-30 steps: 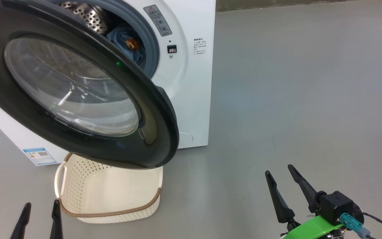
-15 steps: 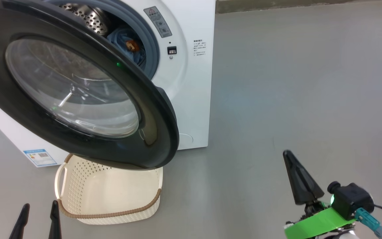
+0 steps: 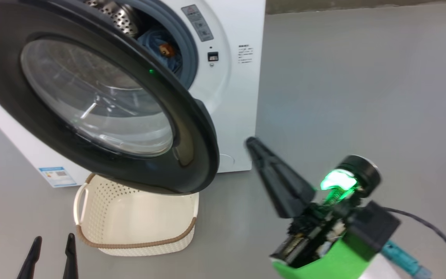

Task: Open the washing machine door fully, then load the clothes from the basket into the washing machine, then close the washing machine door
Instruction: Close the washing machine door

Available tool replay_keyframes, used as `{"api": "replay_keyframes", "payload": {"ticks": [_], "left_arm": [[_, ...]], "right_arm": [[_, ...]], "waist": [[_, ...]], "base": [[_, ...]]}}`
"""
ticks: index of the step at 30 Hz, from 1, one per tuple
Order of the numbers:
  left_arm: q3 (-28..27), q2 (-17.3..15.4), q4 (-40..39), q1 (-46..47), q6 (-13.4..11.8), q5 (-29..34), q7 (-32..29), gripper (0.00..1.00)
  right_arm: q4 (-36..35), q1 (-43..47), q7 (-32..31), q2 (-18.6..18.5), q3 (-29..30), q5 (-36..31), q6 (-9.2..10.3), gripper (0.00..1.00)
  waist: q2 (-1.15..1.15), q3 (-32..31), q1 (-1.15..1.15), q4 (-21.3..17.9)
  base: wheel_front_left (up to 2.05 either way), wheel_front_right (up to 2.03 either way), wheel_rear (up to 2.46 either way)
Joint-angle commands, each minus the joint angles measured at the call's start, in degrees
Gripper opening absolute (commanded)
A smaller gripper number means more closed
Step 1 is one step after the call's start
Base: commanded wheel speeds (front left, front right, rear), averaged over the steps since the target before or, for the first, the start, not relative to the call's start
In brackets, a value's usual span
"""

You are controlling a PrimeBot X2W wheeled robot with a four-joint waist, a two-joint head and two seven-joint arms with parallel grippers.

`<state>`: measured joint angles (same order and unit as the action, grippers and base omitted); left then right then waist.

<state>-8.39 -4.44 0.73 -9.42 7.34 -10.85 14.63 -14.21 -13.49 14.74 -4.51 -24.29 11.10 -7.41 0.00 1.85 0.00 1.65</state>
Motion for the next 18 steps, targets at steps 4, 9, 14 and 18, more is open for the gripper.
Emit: {"api": "replay_keyframes", "payload": {"ticks": [4,9,14,18], "left_arm": [[-1.1,-0.3,-1.2,2.2,0.1,-0.3,0.4,1.0],[0.0,-0.1,-1.1,3.1,0.1,-0.7,0.4,1.0],[1.8,0.1,-1.4,4.6,0.1,-1.3,0.4,1.0],[3.3,0.3,-1.2,6.4,0.1,-2.1,0.4,1.0]], "right_arm": [[0.1,-4.3,0.3,0.2,-8.0,2.3,-0.08,0.0],[5.0,-5.3,-0.1,-0.4,-12.6,3.6,-0.08,0.0],[12.0,-6.2,-0.5,-0.6,-16.3,5.2,-0.08,0.0],[17.6,-7.4,-0.5,-0.4,-17.1,5.9,-0.08,0.0]], "waist": [[0.0,0.5,0.0,2.9],[0.0,1.6,0.0,5.1],[0.0,4.1,0.0,8.3],[0.0,6.8,0.0,10.8]], "base": [[0.0,0.0,0.0],[0.0,0.0,0.0],[0.0,0.0,0.0],[0.0,0.0,0.0]]}}
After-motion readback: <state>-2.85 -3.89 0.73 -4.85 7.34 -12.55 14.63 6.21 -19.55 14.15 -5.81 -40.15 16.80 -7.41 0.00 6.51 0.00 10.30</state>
